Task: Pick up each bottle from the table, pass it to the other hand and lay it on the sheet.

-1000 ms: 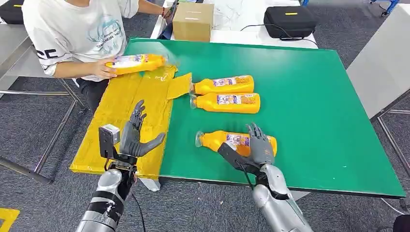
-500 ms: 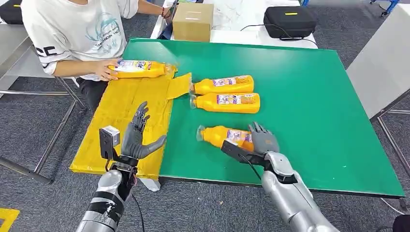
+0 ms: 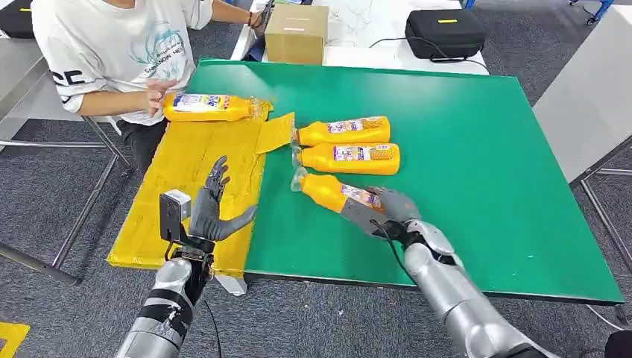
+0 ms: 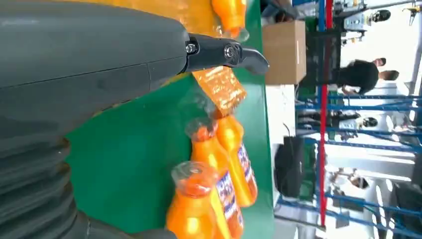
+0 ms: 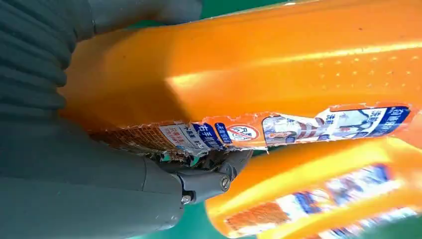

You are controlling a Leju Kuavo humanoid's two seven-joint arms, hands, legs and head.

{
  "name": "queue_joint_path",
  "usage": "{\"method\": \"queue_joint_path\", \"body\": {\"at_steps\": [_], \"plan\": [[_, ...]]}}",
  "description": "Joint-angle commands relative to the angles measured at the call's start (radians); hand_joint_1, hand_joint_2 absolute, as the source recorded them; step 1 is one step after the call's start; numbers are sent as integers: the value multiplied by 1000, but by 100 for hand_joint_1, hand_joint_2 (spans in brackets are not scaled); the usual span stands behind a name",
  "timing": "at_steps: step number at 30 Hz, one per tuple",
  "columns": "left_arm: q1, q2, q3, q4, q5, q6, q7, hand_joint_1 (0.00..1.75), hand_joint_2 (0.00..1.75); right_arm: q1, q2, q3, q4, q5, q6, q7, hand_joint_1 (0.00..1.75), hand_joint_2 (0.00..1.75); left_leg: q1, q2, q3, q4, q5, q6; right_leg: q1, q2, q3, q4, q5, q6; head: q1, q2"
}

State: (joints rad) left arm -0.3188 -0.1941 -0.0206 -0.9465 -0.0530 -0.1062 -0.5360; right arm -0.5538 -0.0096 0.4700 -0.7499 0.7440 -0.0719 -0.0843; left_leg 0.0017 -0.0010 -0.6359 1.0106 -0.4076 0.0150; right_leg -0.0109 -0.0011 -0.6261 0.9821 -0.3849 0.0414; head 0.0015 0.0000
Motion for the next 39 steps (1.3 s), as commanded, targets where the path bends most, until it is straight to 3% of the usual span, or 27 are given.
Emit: {"method": "queue_joint_path", "body": {"at_steps": [1,3,9,11,14,28,39], "plan": [[-14,-9,-43,10,0,43,49,0,175,180,124,-25,-226,-36,-171,-28,175,175,1,0,6,-1,-3,-1,1,-1,6,0,-4,-2,0,0],[-12,-14,-55,1,6,52,66,0,175,211,155,-17,-268,-35,-240,-39,175,175,1,0,2,0,-2,-1,1,0,3,0,-2,-1,0,0],[-30,-6,-94,0,69,20,80,0,175,167,206,12,-218,-119,-285,-98,175,175,0,0,-1,0,-1,-1,0,1,-1,0,-2,-1,0,0],[-27,-8,-101,-7,77,16,88,0,175,166,209,17,-220,-125,-281,-98,175,175,1,0,1,1,-2,-1,0,0,1,1,-2,-2,0,0],[-31,-10,-125,-17,91,14,96,0,175,157,229,21,-202,-234,-174,-136,175,175,0,0,1,0,-2,-1,0,0,1,0,-3,-2,0,0],[-22,-1,-161,-64,162,-7,125,0,175,120,287,130,-94,-236,-183,-169,175,175,1,0,3,0,-3,-1,0,1,3,1,-3,-2,1,0],[-13,1,-162,-66,173,-16,127,0,175,131,296,141,-87,-237,-184,-170,175,175,1,0,1,-1,-2,-1,0,0,2,0,-2,-1,0,0]]}}
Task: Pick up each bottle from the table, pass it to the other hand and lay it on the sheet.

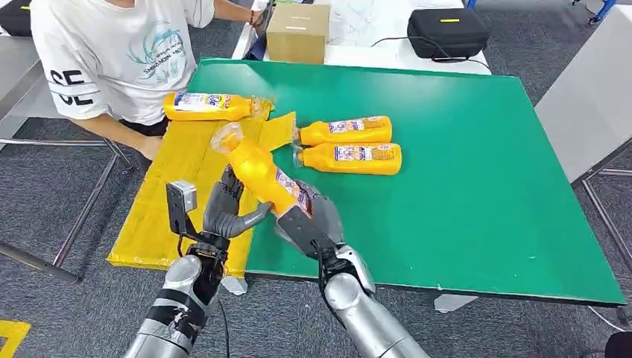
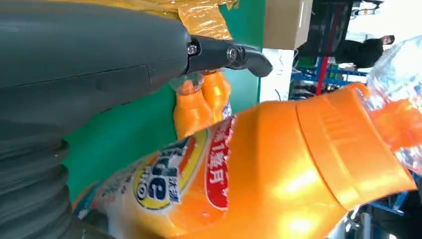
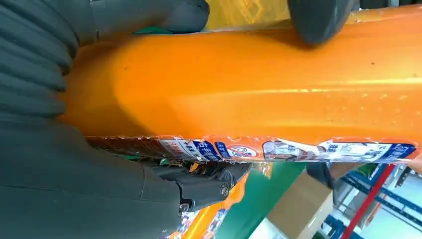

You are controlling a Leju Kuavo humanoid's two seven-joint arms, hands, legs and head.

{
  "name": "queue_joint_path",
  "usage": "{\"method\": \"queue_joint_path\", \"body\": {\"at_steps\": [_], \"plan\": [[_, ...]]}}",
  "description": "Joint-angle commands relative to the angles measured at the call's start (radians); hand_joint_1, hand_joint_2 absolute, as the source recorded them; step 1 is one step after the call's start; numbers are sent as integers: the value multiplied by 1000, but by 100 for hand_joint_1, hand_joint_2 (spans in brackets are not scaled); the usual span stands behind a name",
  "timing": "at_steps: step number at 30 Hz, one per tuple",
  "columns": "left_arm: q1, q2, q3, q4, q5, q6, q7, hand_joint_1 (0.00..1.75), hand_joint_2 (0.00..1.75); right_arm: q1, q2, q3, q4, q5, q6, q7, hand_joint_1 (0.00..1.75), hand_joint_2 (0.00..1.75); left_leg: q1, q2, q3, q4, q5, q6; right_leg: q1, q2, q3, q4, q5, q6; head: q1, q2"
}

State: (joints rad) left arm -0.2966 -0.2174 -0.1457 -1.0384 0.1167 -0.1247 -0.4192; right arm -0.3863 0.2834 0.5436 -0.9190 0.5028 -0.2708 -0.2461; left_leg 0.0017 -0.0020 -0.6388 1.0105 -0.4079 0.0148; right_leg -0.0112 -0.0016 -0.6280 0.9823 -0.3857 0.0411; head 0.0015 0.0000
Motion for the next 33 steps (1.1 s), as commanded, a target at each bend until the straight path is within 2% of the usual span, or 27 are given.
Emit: {"method": "queue_joint_path", "body": {"at_steps": [1,10,13,16,23,24,25,33], "plan": [[-36,24,-37,26,3,2,11,0,175,-37,3,67,82,4,15,-8,175,175,0,0,2,0,-1,-1,1,1,2,-1,-1,-1,0,0],[-32,35,-53,13,10,-6,16,0,175,-53,4,110,141,6,30,3,175,175,1,1,7,0,-3,-1,1,1,7,0,-3,-2,0,0],[-28,36,-55,9,14,-11,18,0,175,-57,3,114,151,3,34,7,175,175,1,0,3,-1,-1,-1,1,1,3,-1,-1,-1,0,0],[-24,37,-56,7,18,-12,19,0,175,-60,1,117,156,4,30,8,175,175,1,0,7,0,-3,-1,1,0,7,0,-3,-2,0,0],[-36,43,-62,10,25,-36,23,0,175,-92,-12,137,216,14,69,46,175,175,1,-1,5,-1,-2,-1,1,0,5,-1,-2,-1,0,0],[-37,42,-61,12,30,-41,25,155,175,-98,-11,133,229,16,62,48,175,175,0,-1,3,-1,-1,-1,1,0,3,-1,-1,-1,0,0],[-33,44,-64,6,37,-59,25,175,175,-99,-11,132,235,15,65,43,175,175,1,-1,6,-1,-2,-1,1,-1,6,0,-3,-2,0,0],[-10,73,-53,-1,163,-235,79,175,175,-124,-33,154,255,56,101,78,175,175,1,-1,4,-1,-1,-1,1,-1,4,-1,-1,-1,0,0]]}}
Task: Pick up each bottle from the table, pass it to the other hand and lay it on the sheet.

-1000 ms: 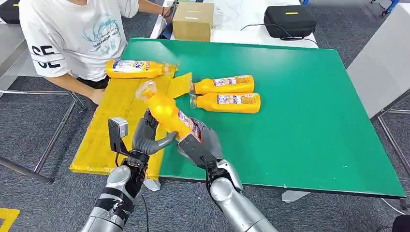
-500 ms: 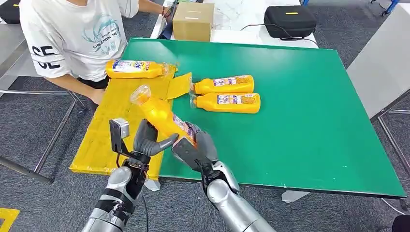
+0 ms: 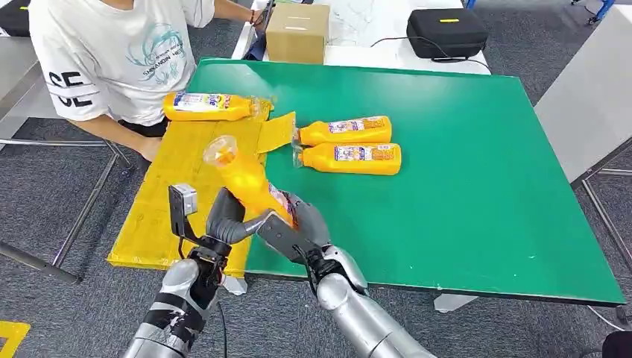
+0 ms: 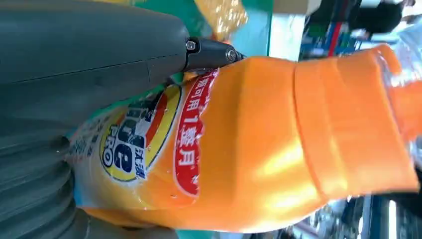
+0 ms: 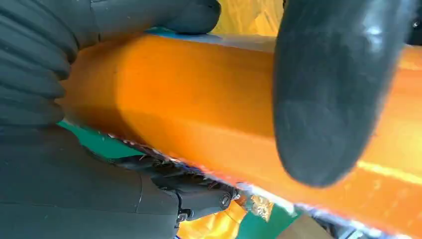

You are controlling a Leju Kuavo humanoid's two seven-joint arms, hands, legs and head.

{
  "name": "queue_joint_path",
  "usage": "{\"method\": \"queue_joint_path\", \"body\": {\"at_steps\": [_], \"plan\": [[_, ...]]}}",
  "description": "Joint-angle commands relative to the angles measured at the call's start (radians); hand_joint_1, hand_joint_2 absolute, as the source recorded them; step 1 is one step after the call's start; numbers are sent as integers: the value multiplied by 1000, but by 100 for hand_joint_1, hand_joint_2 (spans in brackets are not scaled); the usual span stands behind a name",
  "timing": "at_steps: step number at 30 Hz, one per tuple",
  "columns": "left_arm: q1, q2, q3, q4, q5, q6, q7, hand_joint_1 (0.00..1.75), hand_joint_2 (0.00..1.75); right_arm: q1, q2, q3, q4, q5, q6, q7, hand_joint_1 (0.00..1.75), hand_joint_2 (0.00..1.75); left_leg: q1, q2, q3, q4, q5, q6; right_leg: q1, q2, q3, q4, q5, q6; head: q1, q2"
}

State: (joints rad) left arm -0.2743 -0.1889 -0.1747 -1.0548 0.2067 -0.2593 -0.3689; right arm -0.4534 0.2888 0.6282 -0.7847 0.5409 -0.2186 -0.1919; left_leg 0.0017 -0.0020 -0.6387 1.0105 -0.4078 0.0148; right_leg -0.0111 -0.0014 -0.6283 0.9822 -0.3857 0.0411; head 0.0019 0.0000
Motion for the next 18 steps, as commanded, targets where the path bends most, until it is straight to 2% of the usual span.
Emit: {"method": "queue_joint_path", "body": {"at_steps": [1,8,10,11,15,16,17,18], "plan": [[-34,47,-23,15,73,-100,28,175,175,-59,-39,68,121,18,49,24,175,175,1,-1,6,0,-2,-1,1,-1,6,0,-3,-1,0,0],[-35,59,-11,-1,65,-97,28,175,175,-94,-39,64,143,18,74,26,175,175,0,0,2,0,-1,0,0,-1,2,0,-1,-1,0,0],[-34,60,-8,-3,65,-96,28,175,175,-96,-38,63,142,19,67,26,175,175,1,-1,5,0,-2,-1,1,-2,5,0,-2,-1,0,0],[-26,61,3,-13,68,-89,28,175,175,-97,-36,53,141,13,64,27,162,175,1,-1,6,0,-3,-1,1,-2,7,0,-3,-2,0,0],[-23,63,8,-16,72,-91,28,175,175,-100,-38,50,140,13,61,27,162,175,0,0,3,-1,-1,-1,0,-1,3,-1,-1,-1,0,0],[-18,63,19,-25,76,-85,28,175,175,-100,-38,45,137,14,51,27,28,175,1,0,7,0,-3,-1,1,-1,7,0,-3,-2,0,0],[-17,64,28,-29,77,-78,29,175,175,-98,-38,32,131,5,46,23,0,175,1,0,5,-1,-2,-1,1,-1,5,0,-2,-1,0,0],[-15,67,35,-34,80,-76,29,175,175,-97,-39,23,121,4,25,21,0,175,1,0,3,-1,-1,-1,1,-1,3,0,-1,-1,0,0]]}}
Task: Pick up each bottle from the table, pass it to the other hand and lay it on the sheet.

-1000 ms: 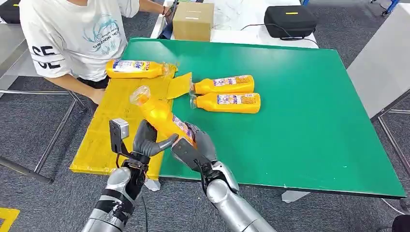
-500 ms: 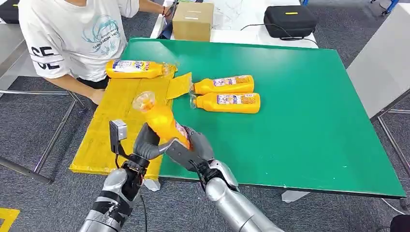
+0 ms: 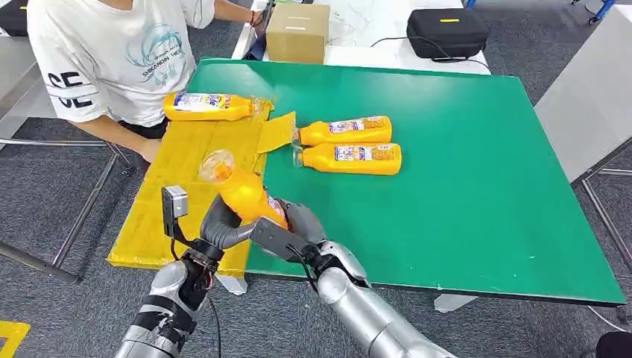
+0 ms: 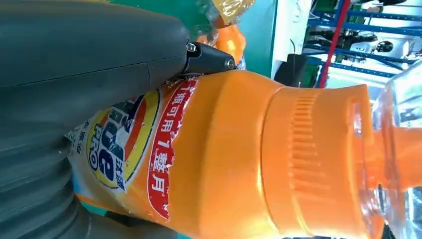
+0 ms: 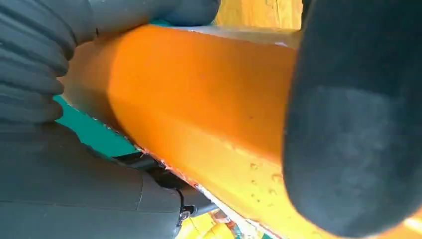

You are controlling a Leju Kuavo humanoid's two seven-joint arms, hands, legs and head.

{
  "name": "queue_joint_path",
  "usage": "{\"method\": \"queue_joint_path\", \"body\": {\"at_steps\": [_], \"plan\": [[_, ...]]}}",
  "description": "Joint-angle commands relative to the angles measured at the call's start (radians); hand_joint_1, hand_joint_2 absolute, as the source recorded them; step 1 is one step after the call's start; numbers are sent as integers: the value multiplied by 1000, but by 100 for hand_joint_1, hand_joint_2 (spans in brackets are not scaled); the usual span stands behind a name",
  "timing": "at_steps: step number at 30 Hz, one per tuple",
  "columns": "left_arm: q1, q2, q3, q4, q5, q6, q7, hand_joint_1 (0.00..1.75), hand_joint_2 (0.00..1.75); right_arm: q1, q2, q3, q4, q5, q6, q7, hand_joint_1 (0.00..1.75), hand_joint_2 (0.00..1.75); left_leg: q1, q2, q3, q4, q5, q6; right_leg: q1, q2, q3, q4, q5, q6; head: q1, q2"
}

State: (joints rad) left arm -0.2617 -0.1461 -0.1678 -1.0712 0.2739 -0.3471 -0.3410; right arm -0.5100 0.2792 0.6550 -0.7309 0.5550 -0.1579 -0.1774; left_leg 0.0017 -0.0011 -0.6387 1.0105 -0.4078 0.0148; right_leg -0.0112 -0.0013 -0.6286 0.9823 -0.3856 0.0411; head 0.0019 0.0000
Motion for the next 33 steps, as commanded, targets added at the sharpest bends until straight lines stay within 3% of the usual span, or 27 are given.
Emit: {"method": "queue_joint_path", "body": {"at_steps": [1,6,14,18,20,29,33], "plan": [[-25,31,39,-32,10,16,3,175,175,-34,-29,-30,44,-29,-51,1,0,175,1,-1,7,0,-3,-1,1,-1,7,0,-3,-2,0,0],[-42,60,74,-67,-65,103,-21,175,175,24,-42,-123,-116,-110,-103,-59,0,175,1,0,2,0,-1,-1,1,0,2,0,-1,-1,0,0],[-58,65,78,-56,-104,141,-39,175,175,49,-42,-148,-170,-147,-109,-86,0,175,1,-2,4,0,-1,-1,1,-2,5,0,-2,-1,0,0],[-122,99,100,-16,-163,191,-56,175,175,93,-56,-177,-291,-202,-125,-116,0,175,2,-2,15,2,-8,-2,2,-2,15,2,-9,-4,0,0],[-152,122,93,3,-234,226,-66,175,175,113,-63,-182,-337,-220,-125,-118,0,175,1,-4,2,0,-1,-1,1,-4,3,1,-2,-1,0,0],[-329,239,33,245,-630,312,-115,175,175,124,-78,-178,-383,-263,-110,-136,0,175,1,-4,6,0,-2,-2,1,-3,6,1,-3,-2,0,0],[-336,245,37,248,-629,313,-115,175,175,122,-77,-178,-384,-263,-109,-136,0,175,1,-2,5,0,-1,-1,1,-1,5,1,-2,-2,0,0]]}}
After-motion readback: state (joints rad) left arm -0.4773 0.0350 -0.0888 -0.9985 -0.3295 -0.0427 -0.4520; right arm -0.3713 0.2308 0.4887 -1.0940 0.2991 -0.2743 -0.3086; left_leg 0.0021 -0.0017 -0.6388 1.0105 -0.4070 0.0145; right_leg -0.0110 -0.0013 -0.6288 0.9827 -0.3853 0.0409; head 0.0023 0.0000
